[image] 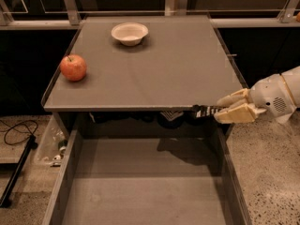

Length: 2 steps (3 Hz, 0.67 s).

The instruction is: Place rxbar chocolate into top drawer

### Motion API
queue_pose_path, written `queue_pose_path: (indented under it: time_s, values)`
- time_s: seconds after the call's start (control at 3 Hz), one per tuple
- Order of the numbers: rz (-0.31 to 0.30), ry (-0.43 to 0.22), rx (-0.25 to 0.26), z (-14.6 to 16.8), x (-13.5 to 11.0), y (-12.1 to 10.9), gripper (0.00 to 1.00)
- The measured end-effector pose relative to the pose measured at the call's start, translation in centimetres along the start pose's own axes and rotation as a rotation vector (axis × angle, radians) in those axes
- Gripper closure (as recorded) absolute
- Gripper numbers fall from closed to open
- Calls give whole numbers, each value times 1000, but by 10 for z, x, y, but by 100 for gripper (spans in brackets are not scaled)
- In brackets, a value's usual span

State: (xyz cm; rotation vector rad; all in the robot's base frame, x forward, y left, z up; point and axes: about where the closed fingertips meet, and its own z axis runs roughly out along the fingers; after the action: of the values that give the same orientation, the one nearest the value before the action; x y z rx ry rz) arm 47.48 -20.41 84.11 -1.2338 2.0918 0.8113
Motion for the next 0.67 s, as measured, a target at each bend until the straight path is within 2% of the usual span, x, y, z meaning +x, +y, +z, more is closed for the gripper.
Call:
queue_pose_path:
  time_s: [0.33,0.67]
  values:
    - [-31,21,17,13,1,8,100]
    - [-93,26,45,38,6,38,100]
